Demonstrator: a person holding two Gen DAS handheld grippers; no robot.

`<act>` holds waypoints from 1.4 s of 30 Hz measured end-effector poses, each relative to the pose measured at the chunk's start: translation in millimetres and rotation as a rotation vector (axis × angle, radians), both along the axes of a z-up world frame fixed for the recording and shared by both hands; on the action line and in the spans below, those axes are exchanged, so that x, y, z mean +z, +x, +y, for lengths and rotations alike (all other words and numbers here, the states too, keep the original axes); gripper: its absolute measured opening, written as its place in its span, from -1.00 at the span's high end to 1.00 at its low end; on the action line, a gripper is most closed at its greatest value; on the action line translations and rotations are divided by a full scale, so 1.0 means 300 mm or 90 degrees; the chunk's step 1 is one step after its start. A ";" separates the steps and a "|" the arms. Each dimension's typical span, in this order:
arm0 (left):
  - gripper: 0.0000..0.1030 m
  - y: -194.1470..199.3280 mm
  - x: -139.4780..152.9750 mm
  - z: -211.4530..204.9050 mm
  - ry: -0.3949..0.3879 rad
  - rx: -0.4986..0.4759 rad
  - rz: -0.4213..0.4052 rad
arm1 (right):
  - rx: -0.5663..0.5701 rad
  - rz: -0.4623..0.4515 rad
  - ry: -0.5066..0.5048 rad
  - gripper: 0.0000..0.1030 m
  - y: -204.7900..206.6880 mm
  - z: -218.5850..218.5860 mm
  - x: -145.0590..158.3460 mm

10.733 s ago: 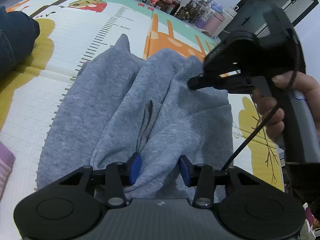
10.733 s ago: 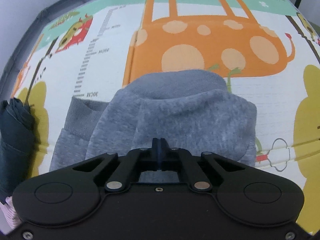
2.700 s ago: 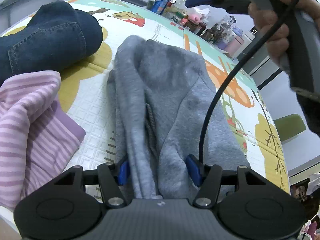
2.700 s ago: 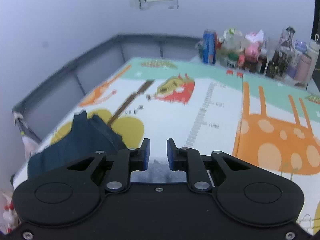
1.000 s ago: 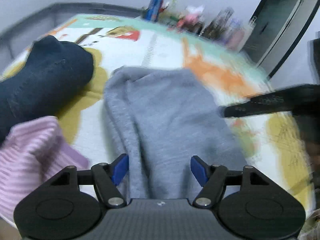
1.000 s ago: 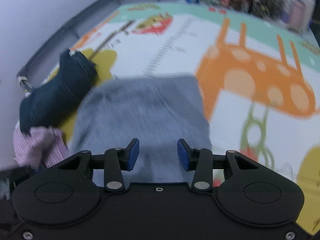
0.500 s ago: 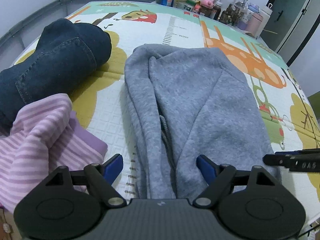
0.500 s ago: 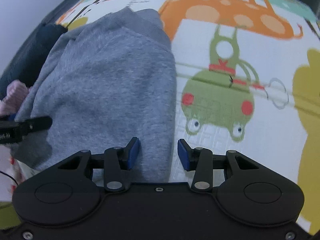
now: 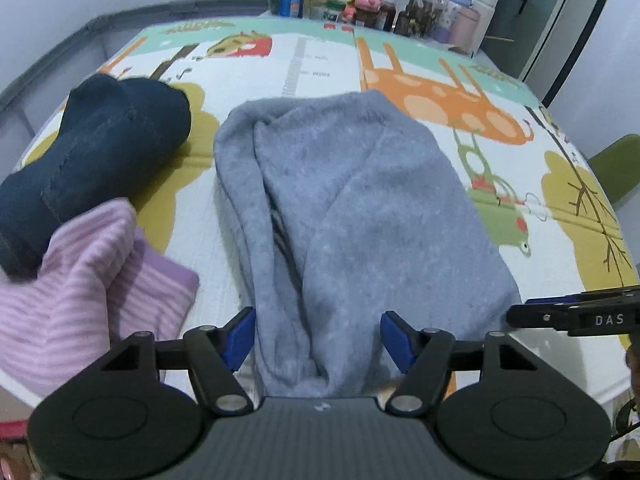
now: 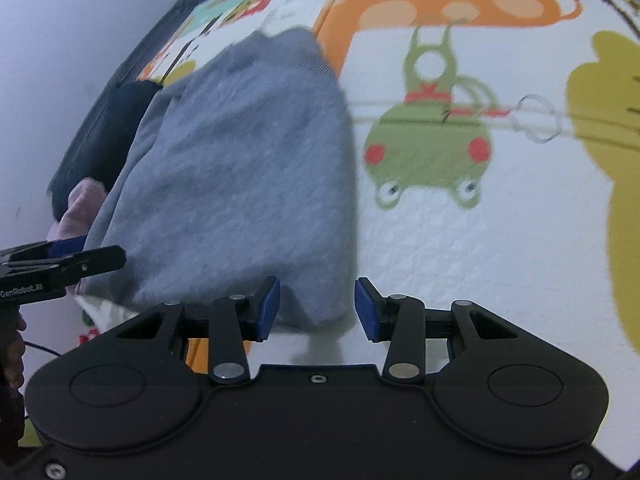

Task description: Fold clothes

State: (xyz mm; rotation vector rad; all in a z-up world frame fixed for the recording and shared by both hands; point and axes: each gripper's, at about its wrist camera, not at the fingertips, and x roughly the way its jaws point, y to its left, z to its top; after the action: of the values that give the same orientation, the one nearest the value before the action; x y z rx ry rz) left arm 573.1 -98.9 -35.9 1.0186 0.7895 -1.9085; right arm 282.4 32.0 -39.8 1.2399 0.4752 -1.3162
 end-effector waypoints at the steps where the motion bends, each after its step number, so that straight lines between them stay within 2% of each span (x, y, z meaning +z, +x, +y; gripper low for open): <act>1: -0.36 0.007 -0.001 0.007 0.007 0.002 0.004 | 0.005 -0.006 -0.001 0.21 0.012 0.000 -0.004; 3: -0.36 0.019 -0.002 0.021 0.020 0.004 0.017 | 0.007 0.004 -0.005 0.21 0.035 -0.001 -0.009; 6: -0.36 0.014 0.009 0.043 0.012 -0.006 0.030 | -0.003 0.004 -0.007 0.21 0.045 -0.008 -0.024; 8: -0.36 0.006 0.025 0.057 -0.001 -0.022 0.040 | -0.013 0.010 0.001 0.33 0.045 -0.013 -0.037; 10: -0.35 -0.001 0.047 0.073 -0.020 -0.038 0.052 | -0.022 0.013 0.003 0.54 0.040 -0.009 -0.041; 13: -0.35 -0.011 0.072 0.093 -0.045 -0.060 0.061 | -0.030 0.004 0.002 0.66 0.021 0.001 -0.043; 17: -0.30 -0.024 0.125 0.131 -0.109 -0.093 0.065 | -0.042 -0.013 0.003 0.66 0.003 0.010 -0.044; 20: -0.33 -0.048 0.150 0.152 -0.129 -0.138 0.058 | -0.046 -0.017 0.000 0.65 0.001 0.016 -0.041; 21: -0.33 -0.058 0.145 0.154 -0.129 -0.145 0.051 | -0.047 -0.016 -0.001 0.59 0.001 0.018 -0.039; 26: -0.31 -0.070 0.052 0.107 -0.063 -0.112 0.006 | -0.056 -0.016 0.012 0.45 -0.006 0.009 -0.048; 31: -0.23 -0.026 -0.034 0.054 0.014 -0.055 0.026 | -0.063 -0.035 0.016 0.33 -0.011 0.003 -0.058; 33: 0.11 -0.010 -0.054 0.037 0.035 -0.034 0.039 | -0.057 -0.034 0.014 0.30 -0.002 -0.001 -0.060; 34: 0.19 0.000 -0.061 0.028 0.044 -0.022 0.045 | -0.053 -0.029 0.015 0.30 0.005 -0.004 -0.062; 35: 0.39 0.009 -0.069 0.020 0.053 -0.010 0.050 | -0.048 -0.017 0.016 0.30 0.015 -0.008 -0.064; 36: 0.53 0.018 -0.077 0.012 0.062 0.002 0.056 | -0.045 -0.005 0.016 0.44 0.024 -0.012 -0.066; 37: 0.56 0.033 -0.082 0.000 0.074 0.016 0.067 | -0.042 0.006 0.014 0.60 0.032 -0.013 -0.065; 40: 0.61 0.093 -0.091 -0.032 0.112 0.052 0.109 | -0.030 0.025 0.008 0.77 0.041 -0.013 -0.055; 42: 0.61 0.106 -0.110 -0.039 0.123 0.070 0.116 | -0.014 0.028 0.004 0.81 0.034 -0.010 -0.041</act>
State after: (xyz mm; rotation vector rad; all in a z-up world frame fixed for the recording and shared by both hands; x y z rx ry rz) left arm 605.0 -110.6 -69.0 0.9033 1.1293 -1.8757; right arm 292.7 29.0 -52.2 1.2270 0.4990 -1.3633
